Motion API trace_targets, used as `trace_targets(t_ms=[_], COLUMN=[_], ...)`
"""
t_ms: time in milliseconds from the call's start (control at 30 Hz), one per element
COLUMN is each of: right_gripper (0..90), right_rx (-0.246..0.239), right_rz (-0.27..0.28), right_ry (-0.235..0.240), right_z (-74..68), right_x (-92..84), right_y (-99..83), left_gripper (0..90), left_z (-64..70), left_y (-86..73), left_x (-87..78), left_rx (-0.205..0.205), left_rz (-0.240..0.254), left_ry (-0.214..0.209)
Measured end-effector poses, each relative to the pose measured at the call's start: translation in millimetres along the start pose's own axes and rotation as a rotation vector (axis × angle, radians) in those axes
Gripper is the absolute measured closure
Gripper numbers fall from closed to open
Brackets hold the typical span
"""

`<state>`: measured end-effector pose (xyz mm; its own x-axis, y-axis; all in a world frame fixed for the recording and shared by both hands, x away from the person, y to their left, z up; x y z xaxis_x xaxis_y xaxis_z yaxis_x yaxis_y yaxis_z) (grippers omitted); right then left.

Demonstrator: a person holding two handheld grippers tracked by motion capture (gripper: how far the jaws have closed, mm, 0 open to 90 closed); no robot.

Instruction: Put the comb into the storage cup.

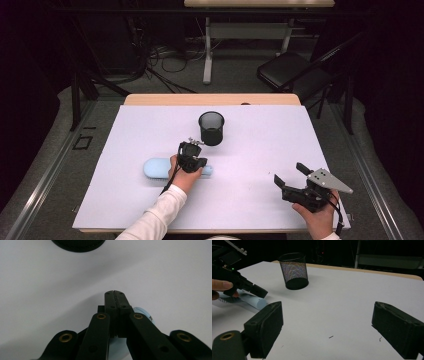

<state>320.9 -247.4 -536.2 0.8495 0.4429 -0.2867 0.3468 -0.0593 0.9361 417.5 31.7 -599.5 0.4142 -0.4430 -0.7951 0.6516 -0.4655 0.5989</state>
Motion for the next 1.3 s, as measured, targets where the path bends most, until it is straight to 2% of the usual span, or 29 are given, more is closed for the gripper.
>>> trace_targets(t_ms=[267, 467, 1300], right_gripper=[10.5, 10.7, 11.7], right_rx=[0.004, 0.010, 0.010], right_rz=[-0.002, -0.003, -0.004], right_ry=[0.003, 0.003, 0.004], right_z=[-0.1, 0.5, 0.3], right_x=[0.1, -0.3, -0.5], right_y=[-0.3, -0.1, -0.4], left_gripper=[90.0, 90.0, 90.0], left_z=[2.8, 4.7, 17.1], left_y=[-3.8, -13.7, -41.0], left_x=[-0.3, -6.6, -23.9], left_rx=[0.010, 0.019, 0.090], left_rz=[-0.010, -0.010, -0.038], left_ry=[-0.009, -0.021, -0.052])
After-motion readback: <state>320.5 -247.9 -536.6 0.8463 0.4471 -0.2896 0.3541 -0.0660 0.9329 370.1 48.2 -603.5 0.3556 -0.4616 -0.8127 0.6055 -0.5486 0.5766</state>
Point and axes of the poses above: each handheld gripper's, and its own axes: x roughly forward along the jaws, y roughly out of its top, z roughly to its right, the point moved 8 cm from there along x, roughly forward along the jaws, and after that the axes turned 8 degrees about x, right-handed, at the moved point
